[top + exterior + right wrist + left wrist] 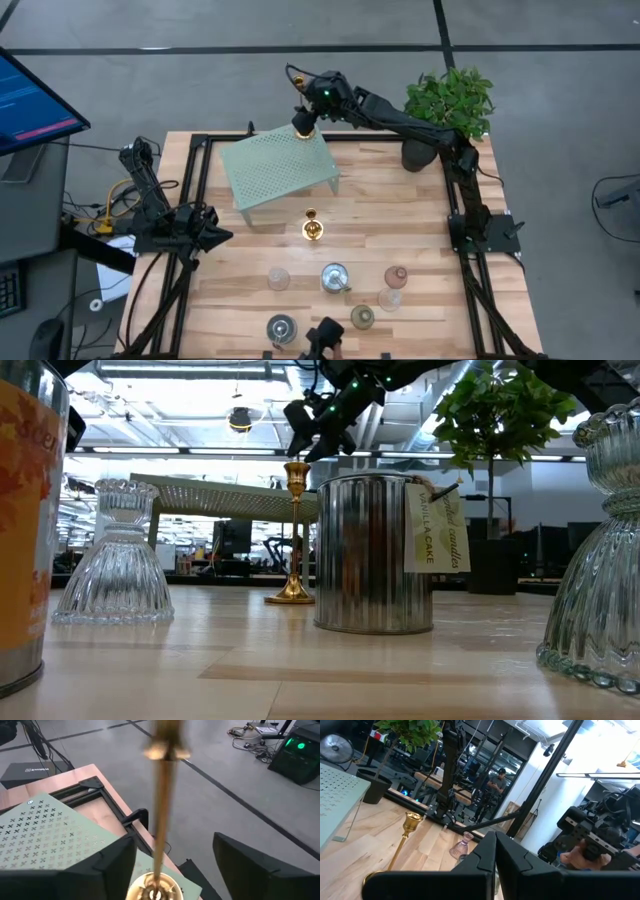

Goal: Pick & Place candle stick holders
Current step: Align the gold candle holder with the other gold candle holder on the shelf

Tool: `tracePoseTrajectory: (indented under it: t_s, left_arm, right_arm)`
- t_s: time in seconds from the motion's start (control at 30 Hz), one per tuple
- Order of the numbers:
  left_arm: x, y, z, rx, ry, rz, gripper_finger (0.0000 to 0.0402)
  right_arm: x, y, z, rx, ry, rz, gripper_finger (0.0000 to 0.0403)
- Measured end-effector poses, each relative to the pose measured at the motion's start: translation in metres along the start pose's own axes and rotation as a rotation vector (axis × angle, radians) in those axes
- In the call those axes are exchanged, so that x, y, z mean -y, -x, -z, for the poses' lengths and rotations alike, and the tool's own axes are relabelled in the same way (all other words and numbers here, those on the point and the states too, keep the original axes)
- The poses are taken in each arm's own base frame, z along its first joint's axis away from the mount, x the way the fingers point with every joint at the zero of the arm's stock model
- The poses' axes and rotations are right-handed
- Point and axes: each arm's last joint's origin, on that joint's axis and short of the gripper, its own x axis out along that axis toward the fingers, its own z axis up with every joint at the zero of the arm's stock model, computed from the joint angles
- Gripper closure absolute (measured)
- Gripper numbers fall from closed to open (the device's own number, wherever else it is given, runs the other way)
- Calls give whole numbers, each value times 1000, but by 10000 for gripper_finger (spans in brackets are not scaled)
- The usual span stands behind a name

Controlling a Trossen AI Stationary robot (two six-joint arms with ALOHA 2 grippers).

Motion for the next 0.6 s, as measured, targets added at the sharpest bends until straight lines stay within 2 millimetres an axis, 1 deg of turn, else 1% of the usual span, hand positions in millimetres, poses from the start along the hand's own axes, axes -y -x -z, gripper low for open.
tracePoseTrajectory:
  t_s: [0.03, 0.13, 0.33, 0.43, 0.6]
  left_arm:
    - [0, 0, 0, 0, 0, 0, 394]
    - [0, 0, 0, 0, 1, 0, 394]
    - [0, 0, 0, 1, 13, 6, 394]
    - [0, 0, -1, 2, 17, 7, 394]
    - [0, 0, -1, 3, 21, 6, 394]
  right_arm:
    - [0, 0, 0, 0, 0, -1, 145]
    - [2, 10, -3, -13, 3, -5, 144]
    - [10, 39, -9, -77, 37, -1, 147]
    - [12, 67, -15, -109, 42, -39, 148]
    - [10, 137, -24, -169, 76, -93, 148]
